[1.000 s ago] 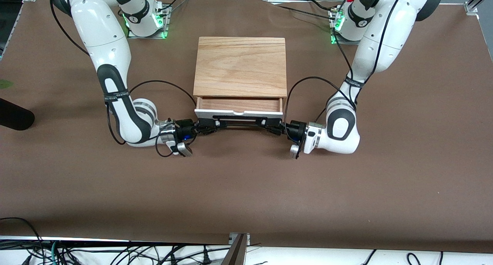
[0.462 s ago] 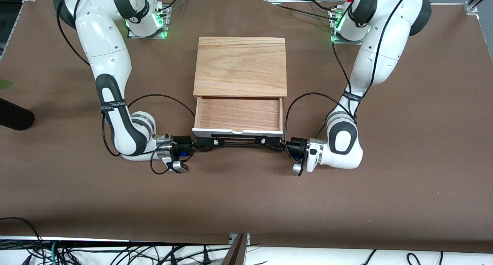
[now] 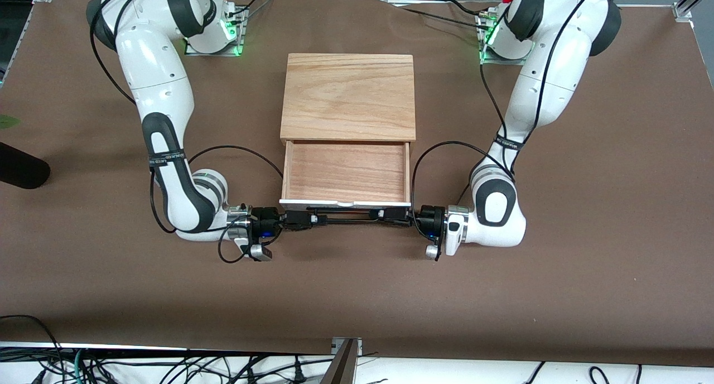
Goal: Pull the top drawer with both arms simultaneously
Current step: 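Pull the handle outward with both grippers, sliding the drawer open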
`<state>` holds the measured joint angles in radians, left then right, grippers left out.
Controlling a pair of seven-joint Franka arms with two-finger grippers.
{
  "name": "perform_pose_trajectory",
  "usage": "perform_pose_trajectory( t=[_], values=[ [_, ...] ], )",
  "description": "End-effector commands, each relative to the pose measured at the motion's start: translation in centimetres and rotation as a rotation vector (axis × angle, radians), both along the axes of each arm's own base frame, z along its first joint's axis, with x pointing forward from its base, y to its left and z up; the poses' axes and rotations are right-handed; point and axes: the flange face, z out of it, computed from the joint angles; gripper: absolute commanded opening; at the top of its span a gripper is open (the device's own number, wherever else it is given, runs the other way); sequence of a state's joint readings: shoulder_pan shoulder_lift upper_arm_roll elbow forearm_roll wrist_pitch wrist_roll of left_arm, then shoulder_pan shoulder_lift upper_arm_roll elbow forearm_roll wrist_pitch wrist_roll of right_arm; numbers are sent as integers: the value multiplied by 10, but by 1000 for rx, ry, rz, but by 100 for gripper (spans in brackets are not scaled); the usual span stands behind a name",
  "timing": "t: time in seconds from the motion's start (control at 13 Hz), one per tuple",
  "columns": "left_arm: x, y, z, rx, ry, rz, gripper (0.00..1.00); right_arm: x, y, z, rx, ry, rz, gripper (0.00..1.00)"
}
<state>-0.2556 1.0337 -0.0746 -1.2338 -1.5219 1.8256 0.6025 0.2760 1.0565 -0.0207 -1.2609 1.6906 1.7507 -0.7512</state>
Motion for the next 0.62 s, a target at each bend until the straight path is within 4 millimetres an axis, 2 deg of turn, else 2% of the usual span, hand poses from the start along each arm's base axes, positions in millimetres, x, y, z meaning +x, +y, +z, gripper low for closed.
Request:
perform_pose_trajectory(
  t=[0.0,0.08,0.15,0.23,0.38,0.46,0.54],
  values=[
    [-25,-21,-15,13,49,-86,100,44,-28,26,11,-6,-150,8],
    [-26,-21,-17,17,51,-89,100,43,-28,25,10,-4,-150,20],
    [-26,-19,-16,18,51,-87,100,43,-28,25,9,-3,-151,58],
    [-25,-16,-19,24,53,-86,100,43,-27,26,9,-8,-148,100],
    [-24,-10,-20,50,45,-92,100,46,-29,33,-2,-11,-156,100],
    [-23,-8,-19,67,35,-105,100,51,-39,42,-27,-3,-173,100],
    [-19,-2,-13,99,19,-118,100,57,-58,49,-91,14,-176,100]
  ],
)
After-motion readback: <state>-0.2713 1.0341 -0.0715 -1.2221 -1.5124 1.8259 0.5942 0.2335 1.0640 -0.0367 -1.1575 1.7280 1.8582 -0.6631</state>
